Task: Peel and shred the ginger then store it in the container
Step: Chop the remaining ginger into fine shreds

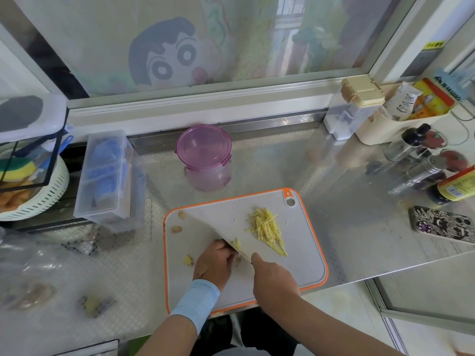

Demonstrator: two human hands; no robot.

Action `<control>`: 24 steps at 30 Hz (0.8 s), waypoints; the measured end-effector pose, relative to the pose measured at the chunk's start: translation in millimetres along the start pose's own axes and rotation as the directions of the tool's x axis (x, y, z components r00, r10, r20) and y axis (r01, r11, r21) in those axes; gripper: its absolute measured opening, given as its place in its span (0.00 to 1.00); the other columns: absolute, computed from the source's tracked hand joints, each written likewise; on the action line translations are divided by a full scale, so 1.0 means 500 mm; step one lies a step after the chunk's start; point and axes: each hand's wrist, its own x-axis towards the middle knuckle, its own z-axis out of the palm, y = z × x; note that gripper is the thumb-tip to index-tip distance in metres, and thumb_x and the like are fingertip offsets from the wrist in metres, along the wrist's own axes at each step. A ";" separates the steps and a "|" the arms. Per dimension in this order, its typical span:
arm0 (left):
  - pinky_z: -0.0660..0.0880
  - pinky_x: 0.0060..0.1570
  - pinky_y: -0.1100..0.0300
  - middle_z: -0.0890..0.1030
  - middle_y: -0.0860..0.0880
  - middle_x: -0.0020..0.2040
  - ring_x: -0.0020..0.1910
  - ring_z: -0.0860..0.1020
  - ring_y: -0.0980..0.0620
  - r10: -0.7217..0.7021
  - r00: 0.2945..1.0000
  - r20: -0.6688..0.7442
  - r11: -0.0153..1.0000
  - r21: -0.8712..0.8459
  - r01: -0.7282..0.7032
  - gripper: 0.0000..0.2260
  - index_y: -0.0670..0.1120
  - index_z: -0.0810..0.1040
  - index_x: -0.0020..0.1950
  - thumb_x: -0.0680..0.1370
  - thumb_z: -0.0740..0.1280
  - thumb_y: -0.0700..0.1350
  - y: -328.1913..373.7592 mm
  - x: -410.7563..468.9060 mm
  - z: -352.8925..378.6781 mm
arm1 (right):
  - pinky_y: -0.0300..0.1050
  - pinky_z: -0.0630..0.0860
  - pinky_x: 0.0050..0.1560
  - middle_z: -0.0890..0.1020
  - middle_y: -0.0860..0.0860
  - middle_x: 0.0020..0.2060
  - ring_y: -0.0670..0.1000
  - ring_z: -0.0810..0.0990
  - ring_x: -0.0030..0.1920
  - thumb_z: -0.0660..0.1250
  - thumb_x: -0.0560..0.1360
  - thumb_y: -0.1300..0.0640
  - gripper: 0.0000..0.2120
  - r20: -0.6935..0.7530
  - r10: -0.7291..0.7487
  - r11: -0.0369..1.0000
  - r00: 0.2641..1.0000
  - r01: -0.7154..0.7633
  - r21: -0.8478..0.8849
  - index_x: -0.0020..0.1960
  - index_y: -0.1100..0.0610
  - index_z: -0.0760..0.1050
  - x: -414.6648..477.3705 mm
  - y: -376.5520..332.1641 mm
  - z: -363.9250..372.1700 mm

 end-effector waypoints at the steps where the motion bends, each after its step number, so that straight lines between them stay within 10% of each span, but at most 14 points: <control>1: 0.71 0.41 0.66 0.82 0.54 0.45 0.46 0.76 0.55 0.009 1.000 -0.006 1.000 -0.003 -0.010 0.09 0.50 0.85 0.42 0.67 0.76 0.37 0.000 0.000 0.001 | 0.47 0.69 0.29 0.73 0.51 0.35 0.52 0.71 0.32 0.55 0.75 0.68 0.15 -0.002 -0.002 1.000 1.000 0.002 -0.002 0.55 0.51 0.60 0.001 0.000 0.001; 24: 0.70 0.38 0.69 0.82 0.54 0.43 0.45 0.74 0.57 0.021 0.999 -0.045 1.000 -0.013 -0.022 0.10 0.49 0.85 0.41 0.65 0.78 0.36 -0.006 -0.002 0.011 | 0.46 0.68 0.30 0.71 0.51 0.35 0.56 0.74 0.37 0.56 0.75 0.68 0.16 -0.024 -0.044 0.999 0.999 0.044 -0.004 0.60 0.54 0.62 0.030 -0.022 -0.003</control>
